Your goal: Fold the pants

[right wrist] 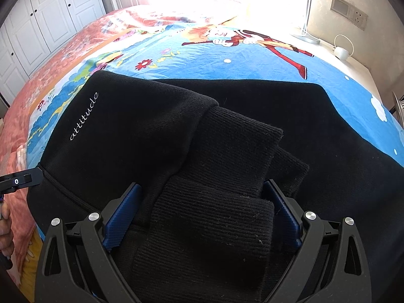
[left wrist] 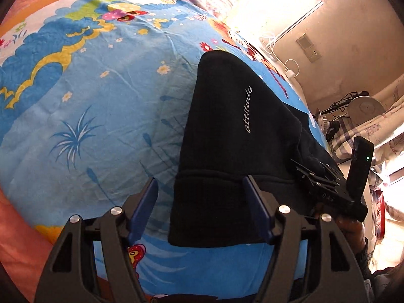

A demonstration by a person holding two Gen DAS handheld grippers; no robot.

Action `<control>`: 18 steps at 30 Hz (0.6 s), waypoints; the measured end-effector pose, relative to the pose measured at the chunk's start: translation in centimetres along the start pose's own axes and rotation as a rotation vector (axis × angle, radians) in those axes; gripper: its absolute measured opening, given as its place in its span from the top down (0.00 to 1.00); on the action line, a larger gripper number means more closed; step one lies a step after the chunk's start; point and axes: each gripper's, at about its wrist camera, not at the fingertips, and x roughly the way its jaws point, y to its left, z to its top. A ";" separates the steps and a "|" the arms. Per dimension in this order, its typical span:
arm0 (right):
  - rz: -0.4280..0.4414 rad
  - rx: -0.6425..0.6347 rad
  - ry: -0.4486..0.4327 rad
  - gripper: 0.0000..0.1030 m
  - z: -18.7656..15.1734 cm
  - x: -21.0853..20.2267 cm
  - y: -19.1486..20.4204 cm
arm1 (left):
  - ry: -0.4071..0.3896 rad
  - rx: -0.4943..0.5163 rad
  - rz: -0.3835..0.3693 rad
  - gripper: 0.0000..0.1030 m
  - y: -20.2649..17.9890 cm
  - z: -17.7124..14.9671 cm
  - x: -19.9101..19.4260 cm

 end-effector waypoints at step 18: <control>-0.013 -0.021 0.018 0.06 0.0 0.2 0.2 | 0.053 -0.003 -0.099 0.59 0.7 0.0 0.3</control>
